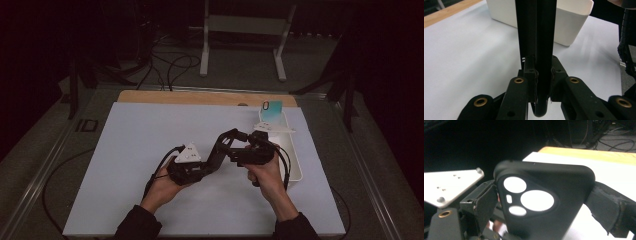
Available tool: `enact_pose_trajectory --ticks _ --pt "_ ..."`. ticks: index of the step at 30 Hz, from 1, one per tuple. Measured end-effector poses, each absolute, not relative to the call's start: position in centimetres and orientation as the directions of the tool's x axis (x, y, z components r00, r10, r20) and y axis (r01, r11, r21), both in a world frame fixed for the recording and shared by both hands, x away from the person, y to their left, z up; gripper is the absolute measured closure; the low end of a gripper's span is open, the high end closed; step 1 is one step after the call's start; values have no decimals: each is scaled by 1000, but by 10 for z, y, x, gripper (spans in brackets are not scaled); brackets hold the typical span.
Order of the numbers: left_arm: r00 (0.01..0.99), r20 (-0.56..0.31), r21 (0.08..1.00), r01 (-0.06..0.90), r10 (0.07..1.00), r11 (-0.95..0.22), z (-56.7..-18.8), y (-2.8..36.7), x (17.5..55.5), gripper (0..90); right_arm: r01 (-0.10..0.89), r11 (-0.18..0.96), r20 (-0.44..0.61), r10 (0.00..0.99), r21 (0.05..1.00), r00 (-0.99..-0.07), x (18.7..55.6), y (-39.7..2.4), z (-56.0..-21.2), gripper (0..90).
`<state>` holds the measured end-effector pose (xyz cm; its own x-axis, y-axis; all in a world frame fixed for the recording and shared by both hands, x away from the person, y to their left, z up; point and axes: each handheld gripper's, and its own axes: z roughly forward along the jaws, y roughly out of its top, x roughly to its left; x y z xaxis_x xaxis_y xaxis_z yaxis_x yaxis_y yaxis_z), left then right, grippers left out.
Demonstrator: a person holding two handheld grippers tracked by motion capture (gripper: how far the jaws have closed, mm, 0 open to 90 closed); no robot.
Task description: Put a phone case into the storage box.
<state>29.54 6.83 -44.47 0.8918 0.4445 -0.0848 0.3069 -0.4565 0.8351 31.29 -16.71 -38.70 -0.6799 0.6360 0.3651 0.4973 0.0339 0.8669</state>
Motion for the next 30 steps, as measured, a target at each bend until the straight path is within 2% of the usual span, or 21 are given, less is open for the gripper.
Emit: enact_pose_trajectory --ticks 12,14,15,16,17,18,25,30 --pt "890 -93 842 309 446 -442 -444 68 295 798 476 38 333 665 879 -669 312 -158 -382 141" --pt "890 -96 843 311 446 -439 -443 69 296 766 471 41 325 670 881 -667 311 -158 -382 143" --pt "887 -103 846 317 450 -429 -442 72 296 676 466 45 314 680 884 -662 311 -158 -382 143" --pt "887 -103 846 317 450 -429 -442 72 296 627 466 45 314 680 884 -662 311 -158 -382 143" --pt "886 -106 845 319 452 -428 -442 73 296 627 467 43 317 680 883 -662 312 -159 -382 143" --pt "880 -103 846 323 464 -425 -441 75 296 590 465 41 316 681 884 -661 312 -159 -382 143" --pt "785 -57 851 361 616 -380 -441 99 291 224 458 42 300 702 888 -646 316 -166 -382 143" --pt "716 -60 857 394 696 -332 -448 127 290 101 456 39 294 715 889 -634 320 -171 -381 143"
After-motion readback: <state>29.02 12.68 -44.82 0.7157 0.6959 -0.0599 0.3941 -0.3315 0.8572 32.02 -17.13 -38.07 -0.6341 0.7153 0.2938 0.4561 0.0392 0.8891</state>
